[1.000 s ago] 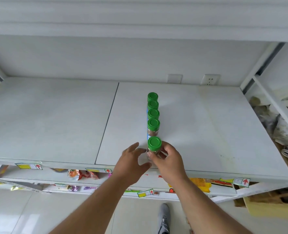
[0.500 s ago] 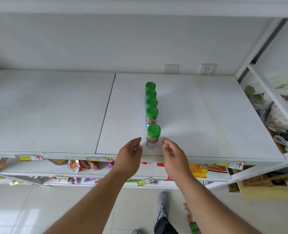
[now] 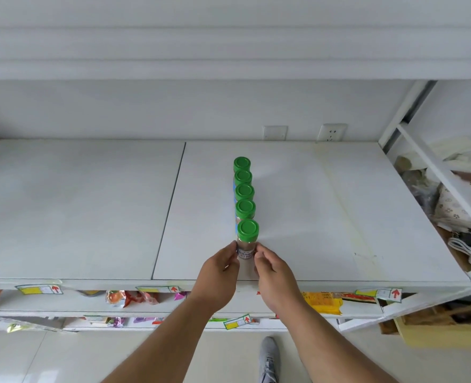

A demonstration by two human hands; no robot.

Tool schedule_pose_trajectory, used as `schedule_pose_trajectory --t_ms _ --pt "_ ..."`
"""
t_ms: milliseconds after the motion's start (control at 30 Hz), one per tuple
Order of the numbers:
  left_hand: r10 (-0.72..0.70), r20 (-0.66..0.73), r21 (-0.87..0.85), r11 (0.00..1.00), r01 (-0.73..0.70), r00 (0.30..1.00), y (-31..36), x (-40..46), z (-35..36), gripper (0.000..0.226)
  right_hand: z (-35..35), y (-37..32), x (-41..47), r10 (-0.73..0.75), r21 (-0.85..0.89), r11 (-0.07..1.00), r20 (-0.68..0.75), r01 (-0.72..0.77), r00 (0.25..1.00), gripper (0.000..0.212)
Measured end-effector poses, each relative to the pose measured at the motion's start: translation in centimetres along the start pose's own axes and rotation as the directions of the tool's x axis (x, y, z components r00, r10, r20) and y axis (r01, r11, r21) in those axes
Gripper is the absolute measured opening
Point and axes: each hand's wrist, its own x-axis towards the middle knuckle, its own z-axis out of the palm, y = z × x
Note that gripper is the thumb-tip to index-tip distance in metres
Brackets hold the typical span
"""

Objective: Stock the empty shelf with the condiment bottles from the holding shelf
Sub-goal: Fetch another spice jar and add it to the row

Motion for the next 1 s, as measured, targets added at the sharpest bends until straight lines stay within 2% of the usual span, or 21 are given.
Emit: schedule_pose_trajectory --t_ms 333,600,733,833,900,1000 --pt "-0.011 -0.019 -0.039 0.999 0.010 1.000 0.4 0.7 0.1 0.051 -0.2 0.1 0.9 0.019 0.005 1.000 0.020 -0.019 1.000 0.036" --pt "-0.108 -0.001 -0.053 0.993 0.108 0.994 0.8 0.3 -0.1 0.051 -0.7 -0.5 0.7 0.055 -0.014 0.998 0.098 -0.054 0.994 0.043" --pt "-0.167 0.008 -0.055 0.984 0.167 0.986 0.9 -0.3 -0.5 0.057 -1.2 -1.2 -0.3 0.023 -0.049 0.999 0.098 -0.018 0.995 0.045" --pt "-0.155 -0.011 0.042 0.987 0.155 0.988 1.0 -1.4 -1.3 0.059 -2.0 -1.3 -1.4 0.015 -0.102 0.995 0.090 -0.006 0.996 0.048" --pt "-0.088 -0.036 0.211 0.973 0.094 0.995 1.0 -2.4 -2.4 0.062 -2.6 -1.5 -2.4 0.018 -0.159 0.987 0.093 -0.003 0.996 0.053" --pt "-0.032 -0.035 0.538 0.842 0.046 0.999 1.3 -4.2 -4.1 0.070 -3.0 -2.3 -4.4 -0.042 -0.316 0.945 0.139 0.084 0.989 0.057"
